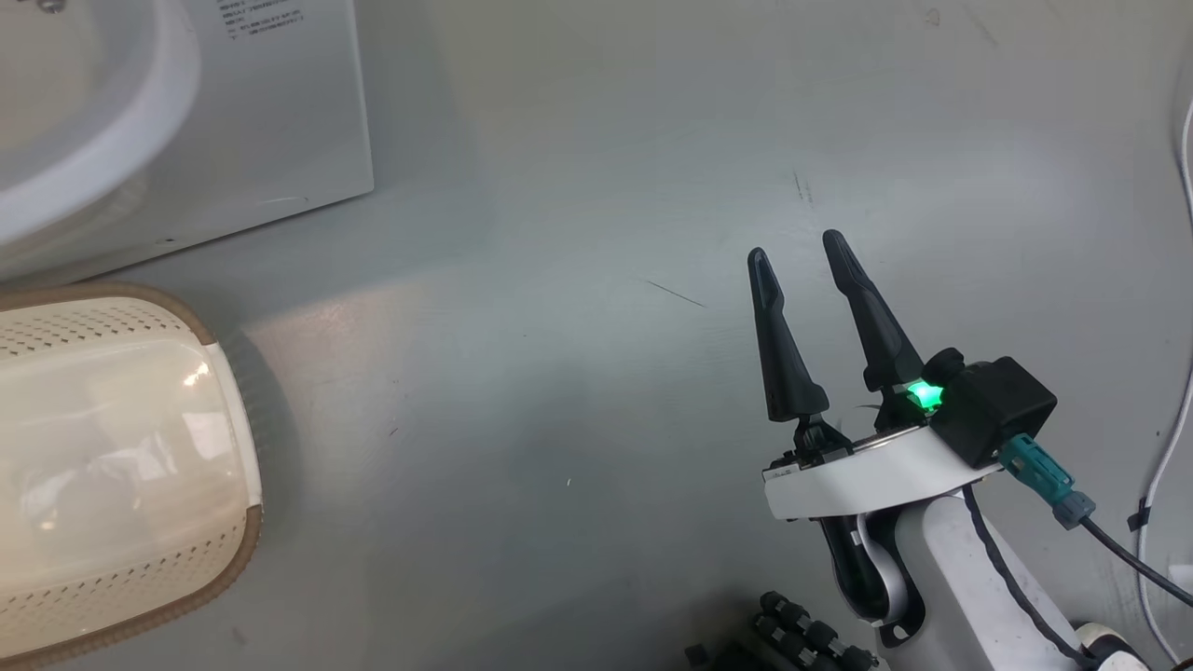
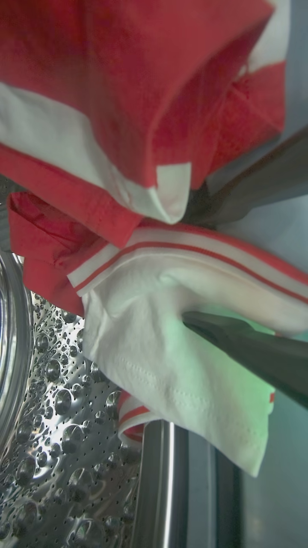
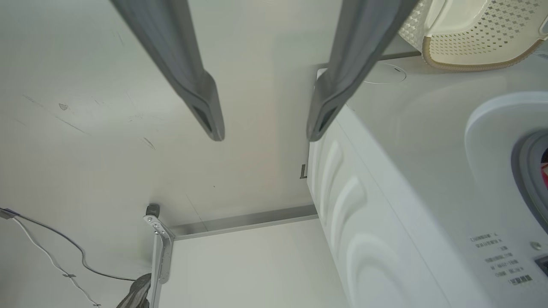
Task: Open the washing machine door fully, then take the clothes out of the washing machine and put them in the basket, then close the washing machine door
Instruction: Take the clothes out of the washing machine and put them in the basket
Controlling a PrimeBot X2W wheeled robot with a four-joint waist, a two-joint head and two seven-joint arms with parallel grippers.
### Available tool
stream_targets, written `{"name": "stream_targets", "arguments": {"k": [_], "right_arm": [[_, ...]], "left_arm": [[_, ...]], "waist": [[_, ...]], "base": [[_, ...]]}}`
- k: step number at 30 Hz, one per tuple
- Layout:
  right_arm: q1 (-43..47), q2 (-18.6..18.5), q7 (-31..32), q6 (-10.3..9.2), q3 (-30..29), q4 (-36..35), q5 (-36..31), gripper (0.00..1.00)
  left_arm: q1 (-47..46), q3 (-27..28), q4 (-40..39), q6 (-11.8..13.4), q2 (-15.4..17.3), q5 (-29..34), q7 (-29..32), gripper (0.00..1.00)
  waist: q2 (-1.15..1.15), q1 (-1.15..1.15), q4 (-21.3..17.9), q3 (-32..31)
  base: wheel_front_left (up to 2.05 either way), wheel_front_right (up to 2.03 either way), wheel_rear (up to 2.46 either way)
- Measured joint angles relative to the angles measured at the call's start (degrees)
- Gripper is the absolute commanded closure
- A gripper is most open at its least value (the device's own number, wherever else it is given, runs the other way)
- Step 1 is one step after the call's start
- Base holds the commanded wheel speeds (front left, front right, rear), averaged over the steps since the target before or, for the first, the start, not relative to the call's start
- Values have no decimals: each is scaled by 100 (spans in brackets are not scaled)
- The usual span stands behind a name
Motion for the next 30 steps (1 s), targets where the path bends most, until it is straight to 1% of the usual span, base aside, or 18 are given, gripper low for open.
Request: {"name": "stream_targets", "arguments": {"k": [1,4,7,8,16,22,24,25,27,28,30], "right_arm": [[-4,0,0,-1,0,1,-9,0],[-27,0,0,-5,0,7,-10,0],[-81,0,0,-16,-3,33,-10,0],[-93,1,0,-48,-4,41,-10,0],[-113,0,0,-47,-76,147,-71,0],[-114,1,0,-45,-157,258,-144,0],[-114,0,0,-44,-179,286,-169,0],[-114,0,0,-41,-229,352,-219,0],[-114,-1,0,-40,-268,401,-269,0],[-114,-1,0,-40,-268,401,-269,0],[-114,-1,0,-40,-350,433,-270,0]], "left_arm": [[-30,0,26,-1,-11,-1,-4,100],[-100,-49,105,-52,-86,-1,-90,100],[-160,-96,181,-53,-182,-1,-230,100],[-177,-101,229,-53,-200,-1,-265,100],[-247,-79,644,-43,-336,-11,-646,100],[-244,-62,868,-35,-758,-174,-1126,100],[-238,-67,896,-52,-817,-196,-1207,100],[-225,-76,936,-76,-925,-220,-1384,100],[-175,-97,987,-155,-1014,-220,-1563,100],[-175,-97,987,-155,-1014,-220,-1563,100],[8,-136,1083,-218,-1144,-263,-1792,100]], "waist": [[0,0,7,5],[0,0,29,15],[0,0,55,9],[0,0,64,-1],[0,0,152,-172],[0,0,254,-403],[0,0,276,-451],[0,0,321,-550],[0,0,371,-659],[0,0,371,-659],[0,0,452,-837]], "base": [[0,0,0],[0,0,0],[0,0,0],[0,0,0],[0,0,0],[0,0,0],[0,0,0],[0,0,0],[0,0,0],[0,0,0],[0,0,0]]}}
